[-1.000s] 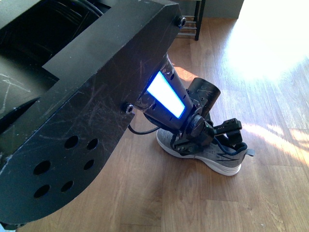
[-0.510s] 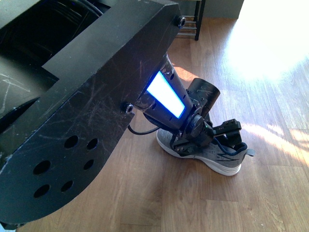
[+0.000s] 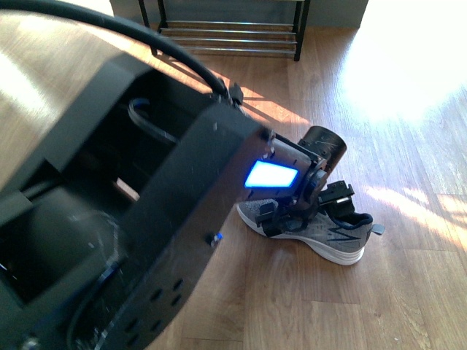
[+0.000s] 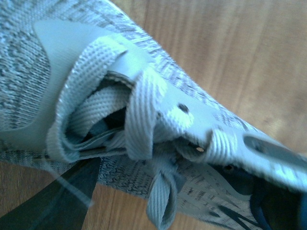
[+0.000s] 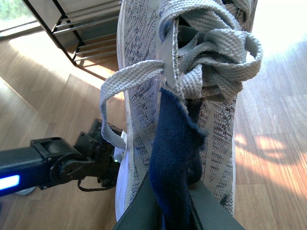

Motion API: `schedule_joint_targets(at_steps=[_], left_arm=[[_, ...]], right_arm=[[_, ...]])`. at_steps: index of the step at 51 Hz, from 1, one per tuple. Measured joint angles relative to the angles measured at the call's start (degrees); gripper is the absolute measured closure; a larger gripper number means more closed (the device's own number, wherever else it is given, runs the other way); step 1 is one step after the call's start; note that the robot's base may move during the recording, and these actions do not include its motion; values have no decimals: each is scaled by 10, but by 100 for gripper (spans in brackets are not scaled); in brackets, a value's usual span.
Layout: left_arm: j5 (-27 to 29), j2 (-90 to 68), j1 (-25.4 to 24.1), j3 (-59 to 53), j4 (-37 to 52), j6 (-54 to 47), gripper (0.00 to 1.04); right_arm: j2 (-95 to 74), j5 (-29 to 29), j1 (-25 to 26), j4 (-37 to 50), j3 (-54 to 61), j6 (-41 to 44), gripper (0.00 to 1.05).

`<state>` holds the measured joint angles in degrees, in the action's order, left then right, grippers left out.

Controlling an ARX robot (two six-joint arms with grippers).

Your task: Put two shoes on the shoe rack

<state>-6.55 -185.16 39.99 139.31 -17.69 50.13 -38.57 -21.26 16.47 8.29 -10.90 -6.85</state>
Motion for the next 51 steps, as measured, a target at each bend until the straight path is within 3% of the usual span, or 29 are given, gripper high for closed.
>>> schedule_joint_targets(at_steps=[6,11,19,38,51], left_arm=[[49,-19,13,52,-24,23,9],[35,-22,9,52,-14,50,9],[24,-34,6,95,-68,83,9],[16,-35,6,113,-96,87,10],[17,-48,5,159,-160,76,44]], right_arm=[[0,0,0,0,0,0,103],[0,0,0,0,0,0,103],[0,0,0,0,0,0,103],[0,0,0,0,0,0,103],[0,0,0,0,0,0,103]])
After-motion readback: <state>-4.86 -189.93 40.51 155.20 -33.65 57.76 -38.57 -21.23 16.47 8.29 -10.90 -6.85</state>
